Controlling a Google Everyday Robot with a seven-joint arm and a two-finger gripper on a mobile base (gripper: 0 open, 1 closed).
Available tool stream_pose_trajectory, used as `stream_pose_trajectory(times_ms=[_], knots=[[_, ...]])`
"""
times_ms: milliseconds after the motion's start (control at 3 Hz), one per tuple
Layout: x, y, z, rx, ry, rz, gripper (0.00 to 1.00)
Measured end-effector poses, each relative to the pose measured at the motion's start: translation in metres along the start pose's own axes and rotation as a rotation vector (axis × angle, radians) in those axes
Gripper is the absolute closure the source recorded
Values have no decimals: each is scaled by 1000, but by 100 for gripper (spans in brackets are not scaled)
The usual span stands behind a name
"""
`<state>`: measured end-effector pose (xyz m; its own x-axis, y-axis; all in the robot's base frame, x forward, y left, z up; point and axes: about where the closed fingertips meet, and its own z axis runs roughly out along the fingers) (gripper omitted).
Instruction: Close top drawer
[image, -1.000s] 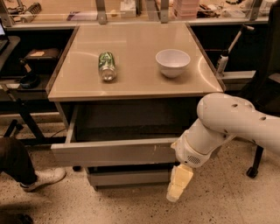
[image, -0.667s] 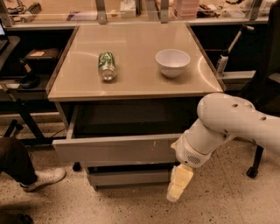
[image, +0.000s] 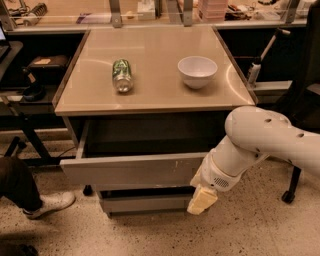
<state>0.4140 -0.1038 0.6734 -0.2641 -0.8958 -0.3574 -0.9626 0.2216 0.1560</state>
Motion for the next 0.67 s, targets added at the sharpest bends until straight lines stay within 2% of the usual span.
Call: stream_pose_trajectory(times_ms=[333,667], knots=[[0,0,0,0,0,0,65],[-2,-12,1,34,12,27,88]])
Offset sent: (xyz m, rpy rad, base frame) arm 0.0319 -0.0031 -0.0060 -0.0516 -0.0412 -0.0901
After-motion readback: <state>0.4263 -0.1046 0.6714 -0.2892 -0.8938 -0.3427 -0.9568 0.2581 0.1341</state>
